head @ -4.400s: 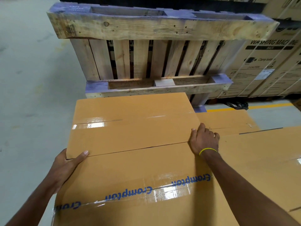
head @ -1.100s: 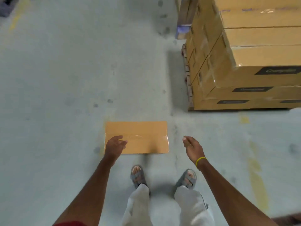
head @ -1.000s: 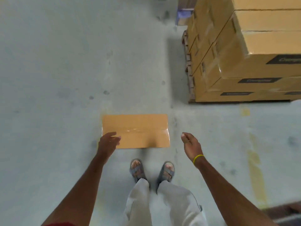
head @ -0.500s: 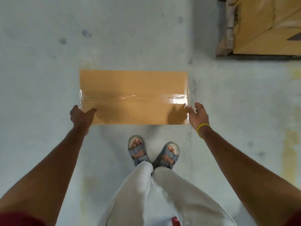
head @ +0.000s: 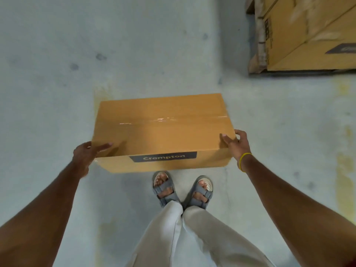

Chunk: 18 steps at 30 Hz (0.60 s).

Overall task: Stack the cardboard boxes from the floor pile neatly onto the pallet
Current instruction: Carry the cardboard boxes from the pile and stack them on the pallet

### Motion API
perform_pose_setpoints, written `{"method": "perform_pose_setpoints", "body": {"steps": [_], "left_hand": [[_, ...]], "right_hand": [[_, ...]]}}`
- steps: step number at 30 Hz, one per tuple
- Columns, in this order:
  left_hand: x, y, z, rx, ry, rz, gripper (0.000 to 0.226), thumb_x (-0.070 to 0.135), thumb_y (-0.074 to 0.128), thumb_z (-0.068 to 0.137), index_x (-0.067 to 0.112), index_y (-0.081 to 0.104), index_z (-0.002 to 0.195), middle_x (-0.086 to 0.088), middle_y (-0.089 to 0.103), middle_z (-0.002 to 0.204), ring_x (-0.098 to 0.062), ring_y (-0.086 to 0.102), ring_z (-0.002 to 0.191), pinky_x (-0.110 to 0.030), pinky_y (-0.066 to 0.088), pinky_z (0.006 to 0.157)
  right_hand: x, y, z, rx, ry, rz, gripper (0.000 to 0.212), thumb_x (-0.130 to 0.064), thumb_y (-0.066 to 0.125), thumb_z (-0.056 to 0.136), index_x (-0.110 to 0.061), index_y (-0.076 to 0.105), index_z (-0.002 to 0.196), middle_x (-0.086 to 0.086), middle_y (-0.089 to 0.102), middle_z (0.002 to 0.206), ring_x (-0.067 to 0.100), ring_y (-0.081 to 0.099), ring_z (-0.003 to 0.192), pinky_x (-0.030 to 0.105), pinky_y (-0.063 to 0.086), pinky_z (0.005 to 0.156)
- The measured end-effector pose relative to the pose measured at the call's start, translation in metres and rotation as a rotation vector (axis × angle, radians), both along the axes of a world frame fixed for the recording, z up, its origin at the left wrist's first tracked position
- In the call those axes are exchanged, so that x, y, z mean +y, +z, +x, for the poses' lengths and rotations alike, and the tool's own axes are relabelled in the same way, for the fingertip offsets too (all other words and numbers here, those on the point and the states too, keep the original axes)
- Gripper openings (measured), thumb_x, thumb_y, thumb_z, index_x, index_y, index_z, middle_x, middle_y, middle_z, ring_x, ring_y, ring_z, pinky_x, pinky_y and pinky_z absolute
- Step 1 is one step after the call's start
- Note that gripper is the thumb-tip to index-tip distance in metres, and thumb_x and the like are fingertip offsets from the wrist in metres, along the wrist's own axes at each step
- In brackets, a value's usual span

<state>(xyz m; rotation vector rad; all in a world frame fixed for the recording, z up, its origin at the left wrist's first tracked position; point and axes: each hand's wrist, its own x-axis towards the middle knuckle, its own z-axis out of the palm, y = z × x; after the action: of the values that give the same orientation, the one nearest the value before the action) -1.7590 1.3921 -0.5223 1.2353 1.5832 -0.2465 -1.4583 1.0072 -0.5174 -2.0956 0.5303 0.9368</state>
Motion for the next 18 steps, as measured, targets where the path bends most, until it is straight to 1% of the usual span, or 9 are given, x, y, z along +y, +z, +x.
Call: {"method": "perform_pose_setpoints", "body": {"steps": [2, 3, 6, 8, 10, 12, 14, 16, 18], "left_hand": [[-0.004, 0.031, 0.003, -0.053, -0.008, 0.022, 0.030, 0.026, 0.093, 0.069, 0.020, 0.082, 0.096, -0.009, 0.076, 0.117, -0.014, 0.072, 0.090, -0.027, 0.056, 0.081], [-0.006, 0.052, 0.007, -0.062, 0.015, 0.030, 0.028, 0.025, 0.092, 0.073, 0.019, 0.080, 0.098, -0.009, 0.076, 0.115, -0.017, 0.071, 0.090, -0.031, 0.055, 0.081], [-0.012, 0.106, 0.013, -0.132, 0.079, 0.011, 0.073, 0.055, 0.093, 0.064, 0.012, 0.072, 0.119, -0.013, 0.074, 0.119, -0.029, 0.072, 0.096, -0.042, 0.058, 0.074], [-0.008, 0.128, 0.015, -0.193, 0.103, 0.034, 0.085, 0.066, 0.090, 0.062, 0.011, 0.069, 0.124, -0.019, 0.071, 0.124, -0.034, 0.071, 0.104, -0.048, 0.060, 0.079], [-0.020, 0.191, 0.042, -0.285, 0.119, 0.076, 0.077, 0.063, 0.086, 0.070, 0.011, 0.068, 0.124, -0.021, 0.069, 0.126, -0.031, 0.069, 0.102, -0.044, 0.057, 0.079], [-0.036, 0.258, 0.072, -0.380, 0.085, 0.109, 0.056, 0.052, 0.079, 0.085, 0.017, 0.067, 0.126, -0.011, 0.070, 0.123, -0.025, 0.068, 0.102, -0.038, 0.055, 0.077], [-0.043, 0.323, 0.096, -0.459, 0.069, 0.138, 0.037, 0.038, 0.073, 0.095, 0.020, 0.067, 0.127, -0.001, 0.072, 0.118, -0.023, 0.068, 0.107, -0.035, 0.054, 0.078], [-0.052, 0.388, 0.117, -0.531, 0.020, 0.169, 0.040, 0.042, 0.073, 0.093, 0.016, 0.071, 0.124, -0.002, 0.076, 0.115, -0.025, 0.071, 0.111, -0.038, 0.056, 0.086], [-0.059, 0.446, 0.139, -0.576, -0.068, 0.199, 0.058, 0.060, 0.078, 0.083, 0.017, 0.073, 0.121, -0.002, 0.078, 0.113, -0.026, 0.072, 0.109, -0.045, 0.057, 0.095]], "right_hand": [[-0.004, 0.034, 0.009, -0.019, -0.028, -0.028, 0.049, -0.038, 0.079, 0.084, -0.026, 0.051, 0.122, -0.002, 0.068, 0.104, 0.021, 0.063, 0.098, 0.036, 0.050, 0.092], [-0.007, 0.056, 0.014, -0.028, -0.038, -0.051, 0.048, -0.041, 0.081, 0.081, -0.028, 0.052, 0.118, 0.000, 0.067, 0.108, 0.021, 0.062, 0.099, 0.035, 0.049, 0.092], [-0.022, 0.123, 0.022, -0.038, -0.064, -0.091, 0.048, -0.052, 0.082, 0.076, -0.034, 0.057, 0.113, -0.001, 0.058, 0.116, 0.024, 0.054, 0.106, 0.037, 0.044, 0.095], [-0.031, 0.171, 0.028, -0.075, -0.092, -0.084, 0.053, -0.056, 0.082, 0.073, -0.034, 0.061, 0.116, -0.002, 0.054, 0.118, 0.024, 0.050, 0.108, 0.039, 0.043, 0.098], [-0.038, 0.224, 0.034, -0.128, -0.158, -0.059, 0.054, -0.058, 0.082, 0.071, -0.034, 0.065, 0.116, -0.001, 0.056, 0.119, 0.026, 0.052, 0.111, 0.042, 0.044, 0.101], [-0.046, 0.276, 0.042, -0.171, -0.229, -0.017, 0.050, -0.057, 0.081, 0.073, -0.031, 0.067, 0.113, 0.001, 0.061, 0.120, 0.026, 0.053, 0.110, 0.039, 0.044, 0.097], [-0.055, 0.342, 0.049, -0.213, -0.282, 0.026, 0.058, -0.061, 0.078, 0.069, -0.027, 0.069, 0.116, 0.004, 0.064, 0.121, 0.027, 0.056, 0.110, 0.039, 0.044, 0.095], [-0.071, 0.405, 0.055, -0.253, -0.333, 0.050, 0.065, -0.064, 0.076, 0.064, -0.026, 0.072, 0.117, 0.005, 0.066, 0.123, 0.030, 0.058, 0.112, 0.044, 0.046, 0.101], [-0.089, 0.464, 0.061, -0.307, -0.385, 0.064, 0.057, -0.058, 0.075, 0.068, -0.021, 0.074, 0.112, 0.010, 0.068, 0.122, 0.034, 0.058, 0.110, 0.046, 0.046, 0.102]]}}
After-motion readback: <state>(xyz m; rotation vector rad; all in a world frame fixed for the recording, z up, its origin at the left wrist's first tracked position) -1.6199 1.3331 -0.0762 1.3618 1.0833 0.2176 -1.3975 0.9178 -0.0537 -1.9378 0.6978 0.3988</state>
